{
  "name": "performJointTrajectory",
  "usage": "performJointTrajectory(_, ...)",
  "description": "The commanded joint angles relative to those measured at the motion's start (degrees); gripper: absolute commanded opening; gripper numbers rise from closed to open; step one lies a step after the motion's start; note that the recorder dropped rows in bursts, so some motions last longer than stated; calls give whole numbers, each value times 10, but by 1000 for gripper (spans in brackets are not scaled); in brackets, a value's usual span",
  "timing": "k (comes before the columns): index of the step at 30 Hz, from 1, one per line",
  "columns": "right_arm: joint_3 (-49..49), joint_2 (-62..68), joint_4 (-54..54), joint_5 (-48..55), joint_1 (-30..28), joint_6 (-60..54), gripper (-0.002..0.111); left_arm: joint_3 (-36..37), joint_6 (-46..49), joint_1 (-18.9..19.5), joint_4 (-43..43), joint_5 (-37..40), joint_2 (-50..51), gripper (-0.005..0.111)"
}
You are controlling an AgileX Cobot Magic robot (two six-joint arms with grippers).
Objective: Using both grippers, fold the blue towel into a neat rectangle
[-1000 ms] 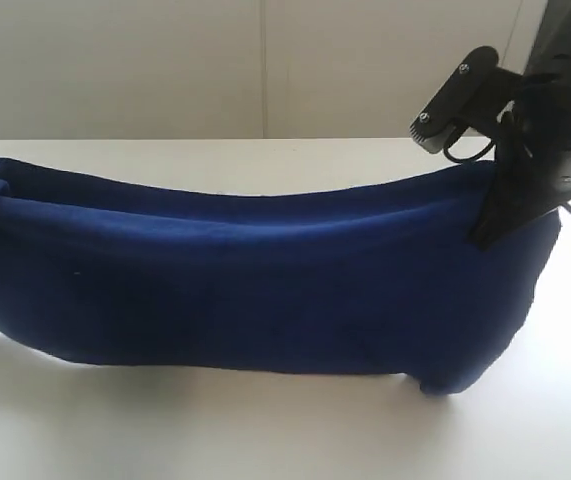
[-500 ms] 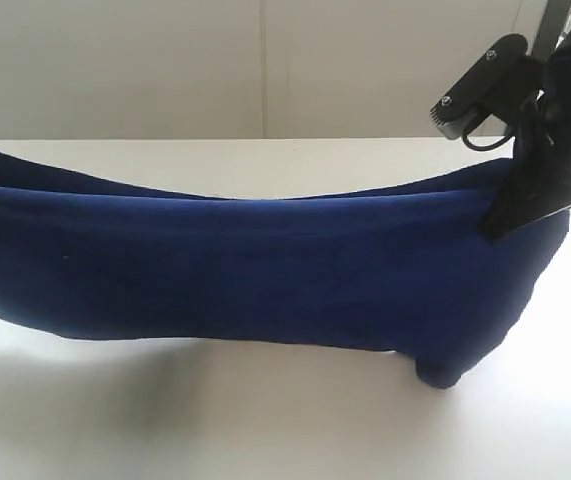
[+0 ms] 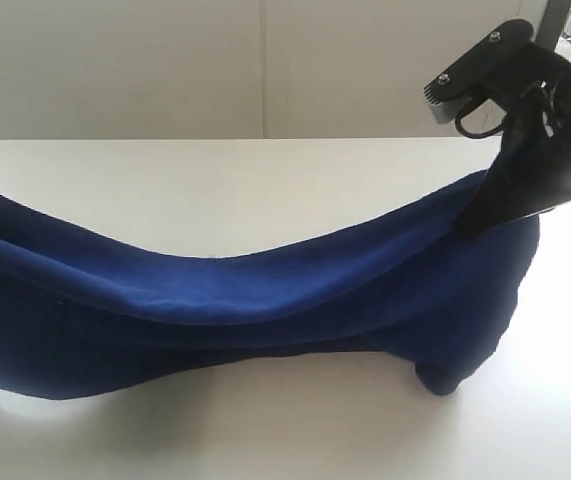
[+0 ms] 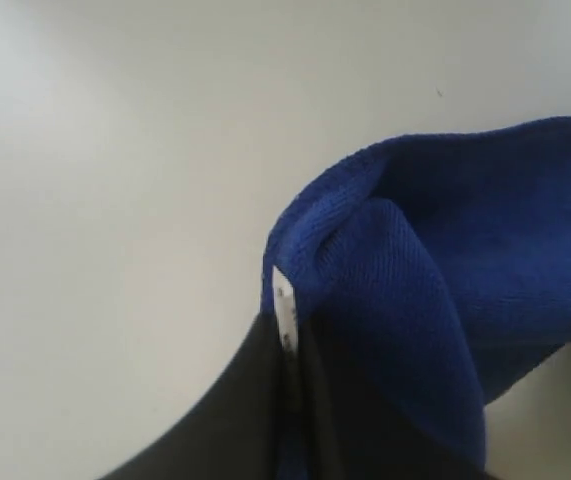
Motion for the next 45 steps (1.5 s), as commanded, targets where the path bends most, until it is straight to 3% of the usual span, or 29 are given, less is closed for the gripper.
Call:
performJointTrajectory(1,-2,42,-28,-36,-7,14,0,-1,4,1,-3,-19,38,11)
performJointTrajectory(15,-2,159,-258,-150,-7,230,0,-1,71,1,1,-214,203,11)
performJointTrajectory(24,-9,256,-440,-221,-38,433,0,-1,95,1,62,-416,306,11)
performJointTrajectory(29,-39,313,-488,-238,-56,483,0,-1,109,3,62,-491,352,13)
performJointTrajectory(32,-57,338,-512,-248,-58,494,10,-1,119,8,59,-517,377,28)
performJointTrajectory(38,-87,364,-542,-238,-58,523,52,-1,123,20,59,-557,397,75)
performJointTrajectory(40,-95,362,-542,-214,-58,532,56,-1,125,23,55,-573,394,79)
performJointTrajectory(45,-103,323,-537,-180,-57,532,56,-11,167,23,30,-571,352,78)
